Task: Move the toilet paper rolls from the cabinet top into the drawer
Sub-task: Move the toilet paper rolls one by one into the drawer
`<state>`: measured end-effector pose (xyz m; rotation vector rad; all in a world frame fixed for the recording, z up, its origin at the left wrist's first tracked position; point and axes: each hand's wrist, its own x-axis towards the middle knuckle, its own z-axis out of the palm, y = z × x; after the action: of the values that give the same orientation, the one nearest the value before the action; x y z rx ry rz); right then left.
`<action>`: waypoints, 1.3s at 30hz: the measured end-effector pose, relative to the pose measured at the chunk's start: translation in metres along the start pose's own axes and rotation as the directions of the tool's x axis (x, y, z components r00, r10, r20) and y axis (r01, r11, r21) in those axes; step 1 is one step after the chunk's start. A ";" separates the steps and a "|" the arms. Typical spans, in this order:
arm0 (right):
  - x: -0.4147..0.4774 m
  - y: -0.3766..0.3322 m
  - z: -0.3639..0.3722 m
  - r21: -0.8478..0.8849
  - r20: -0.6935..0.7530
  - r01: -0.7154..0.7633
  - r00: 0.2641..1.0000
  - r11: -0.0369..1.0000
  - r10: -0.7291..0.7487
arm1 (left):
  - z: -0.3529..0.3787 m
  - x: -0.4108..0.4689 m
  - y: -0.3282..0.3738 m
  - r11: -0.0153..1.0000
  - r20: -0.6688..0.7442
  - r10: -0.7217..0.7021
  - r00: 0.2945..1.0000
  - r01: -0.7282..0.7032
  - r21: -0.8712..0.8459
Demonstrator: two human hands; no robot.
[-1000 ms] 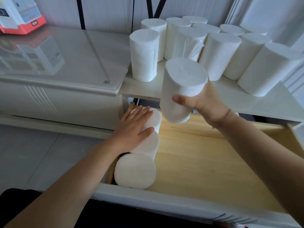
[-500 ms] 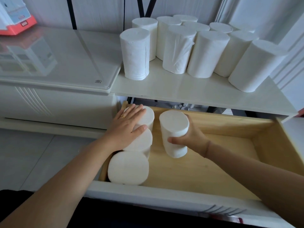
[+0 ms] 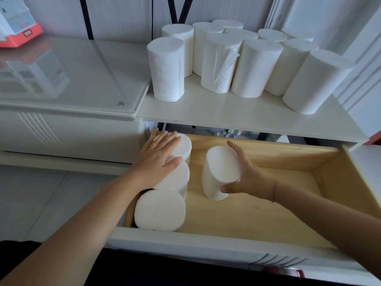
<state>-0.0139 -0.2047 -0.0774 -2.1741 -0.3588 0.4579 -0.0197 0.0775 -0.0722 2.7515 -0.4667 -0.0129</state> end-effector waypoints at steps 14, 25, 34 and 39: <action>0.016 -0.025 -0.010 -0.377 -0.026 0.022 0.999 0.926 -0.034 | 0.004 0.002 -0.004 1.000 0.005 0.004 1.000 -0.004 0.010; 0.028 -0.048 -0.020 -0.510 0.152 0.200 0.978 0.836 -0.141 | 0.002 0.002 -0.003 1.000 0.016 0.006 1.000 -0.006 0.006; 0.032 -0.038 -0.004 -0.608 -0.117 0.048 0.982 0.792 -0.149 | 0.001 0.002 0.004 0.990 0.032 -0.012 0.999 0.008 0.139; 0.035 -0.021 0.010 -0.618 -0.236 0.000 0.954 0.786 -0.186 | 0.000 0.020 0.011 0.986 0.126 0.036 0.991 -0.055 0.157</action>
<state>0.0102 -0.1707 -0.0728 -2.7941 -0.5028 -0.0624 -0.0044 0.0609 -0.0677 2.9086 -0.5877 -0.1408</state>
